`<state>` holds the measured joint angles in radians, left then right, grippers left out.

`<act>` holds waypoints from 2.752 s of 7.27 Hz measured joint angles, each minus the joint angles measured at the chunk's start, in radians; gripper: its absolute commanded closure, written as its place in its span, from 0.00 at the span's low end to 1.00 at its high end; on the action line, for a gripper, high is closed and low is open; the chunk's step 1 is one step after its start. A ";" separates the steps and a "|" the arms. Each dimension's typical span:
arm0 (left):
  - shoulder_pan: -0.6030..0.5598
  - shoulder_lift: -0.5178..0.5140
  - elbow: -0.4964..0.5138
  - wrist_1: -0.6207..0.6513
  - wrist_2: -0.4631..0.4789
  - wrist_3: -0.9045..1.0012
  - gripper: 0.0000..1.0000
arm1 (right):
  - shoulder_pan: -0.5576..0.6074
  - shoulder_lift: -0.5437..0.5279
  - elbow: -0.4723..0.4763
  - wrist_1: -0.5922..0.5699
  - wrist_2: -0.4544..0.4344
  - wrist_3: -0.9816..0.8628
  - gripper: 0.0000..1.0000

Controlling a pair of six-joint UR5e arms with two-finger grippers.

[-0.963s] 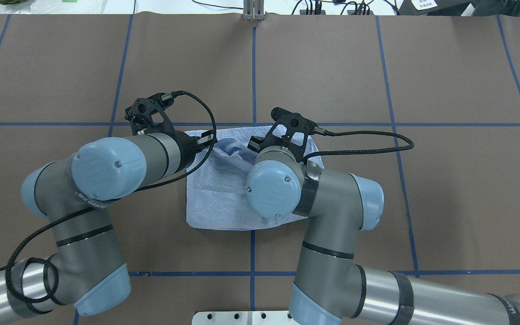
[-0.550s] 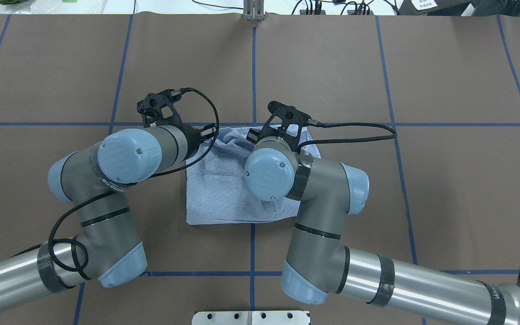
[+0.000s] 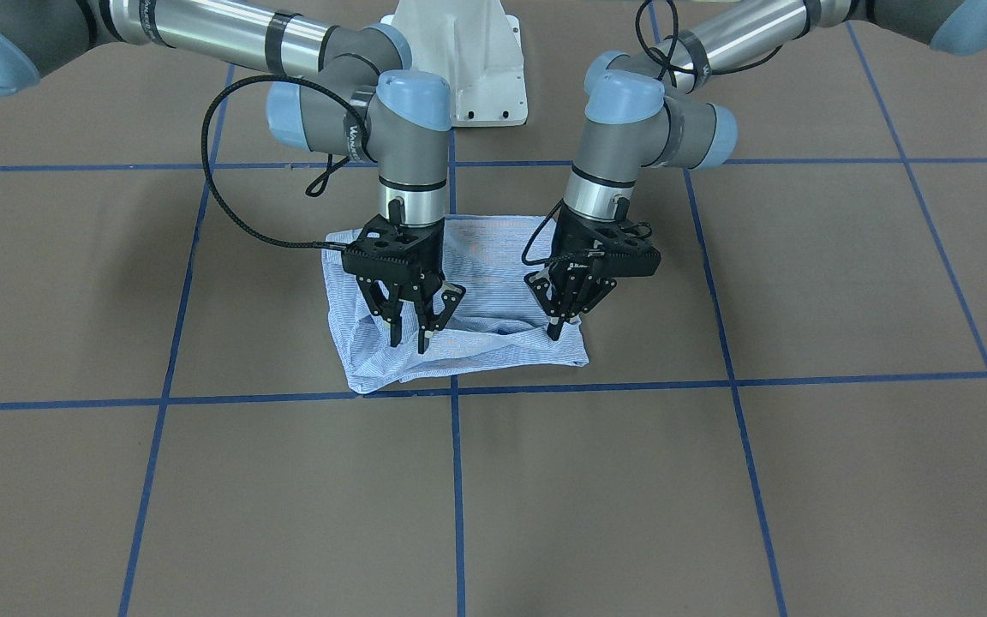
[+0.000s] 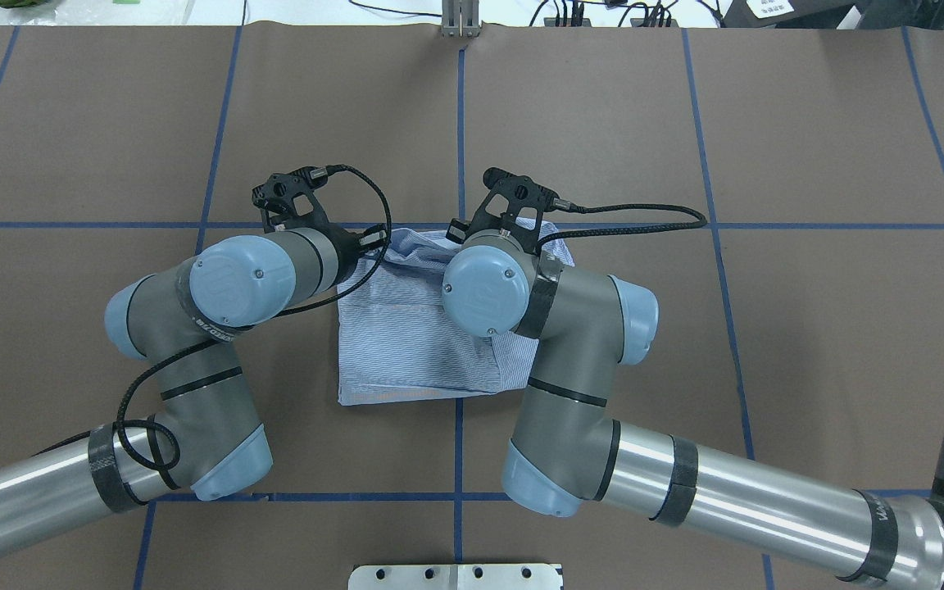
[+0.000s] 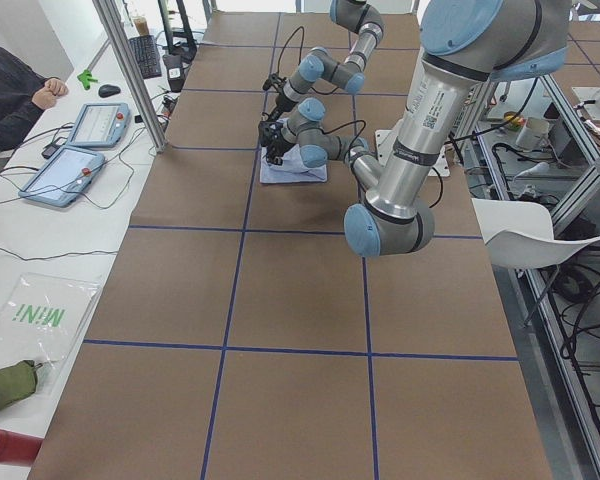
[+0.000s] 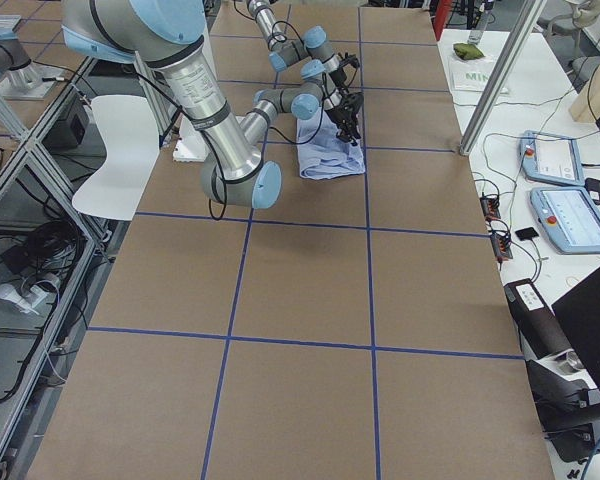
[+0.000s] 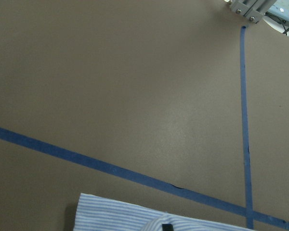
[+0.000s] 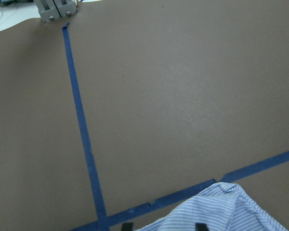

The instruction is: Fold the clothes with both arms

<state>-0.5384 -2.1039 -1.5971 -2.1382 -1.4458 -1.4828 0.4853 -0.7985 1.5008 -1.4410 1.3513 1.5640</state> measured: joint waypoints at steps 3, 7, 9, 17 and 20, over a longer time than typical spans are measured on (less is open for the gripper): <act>-0.135 0.042 -0.059 -0.001 -0.207 0.296 0.00 | 0.048 -0.004 0.068 -0.007 0.138 -0.084 0.00; -0.195 0.119 -0.127 -0.001 -0.302 0.446 0.00 | -0.126 -0.001 0.031 -0.004 -0.013 -0.188 0.00; -0.196 0.121 -0.129 -0.001 -0.303 0.447 0.00 | -0.125 0.010 -0.066 0.031 -0.111 -0.247 0.00; -0.196 0.148 -0.185 0.007 -0.320 0.442 0.00 | 0.155 0.076 -0.180 0.072 0.087 -0.395 0.00; -0.241 0.358 -0.456 0.133 -0.389 0.561 0.00 | 0.324 -0.188 0.236 -0.091 0.407 -0.669 0.00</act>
<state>-0.7791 -1.7464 -2.0530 -2.0050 -1.8347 -0.9219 0.8093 -0.9866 1.7369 -1.5318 1.7582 0.8952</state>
